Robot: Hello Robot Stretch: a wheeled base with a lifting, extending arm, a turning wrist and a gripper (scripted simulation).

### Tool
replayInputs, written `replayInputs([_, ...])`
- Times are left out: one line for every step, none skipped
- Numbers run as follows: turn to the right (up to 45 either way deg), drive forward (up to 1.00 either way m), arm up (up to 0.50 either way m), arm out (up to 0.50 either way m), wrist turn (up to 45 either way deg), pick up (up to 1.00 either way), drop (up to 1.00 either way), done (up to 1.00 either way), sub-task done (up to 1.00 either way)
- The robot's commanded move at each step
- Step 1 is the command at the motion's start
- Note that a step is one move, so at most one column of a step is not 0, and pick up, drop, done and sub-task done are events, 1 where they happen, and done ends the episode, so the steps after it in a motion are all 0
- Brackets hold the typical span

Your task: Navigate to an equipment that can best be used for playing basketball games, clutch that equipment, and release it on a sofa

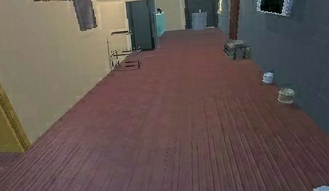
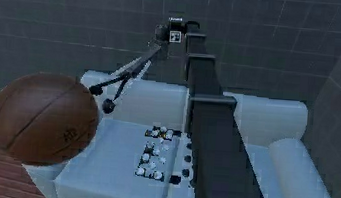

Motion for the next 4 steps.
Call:
replayInputs([0.0,0.00,0.00,0.00,45.0,0.00,0.00,0.00,0.00])
replayInputs([0.0,0.00,0.00,0.00,45.0,0.00,0.00,0.00,0.00])
replayInputs([0.0,0.00,0.00,0.00,45.0,0.00,0.00,0.00,0.00])
replayInputs([0.0,0.00,-0.40,0.00,0.0,0.00,0.00,0.00,0.00])
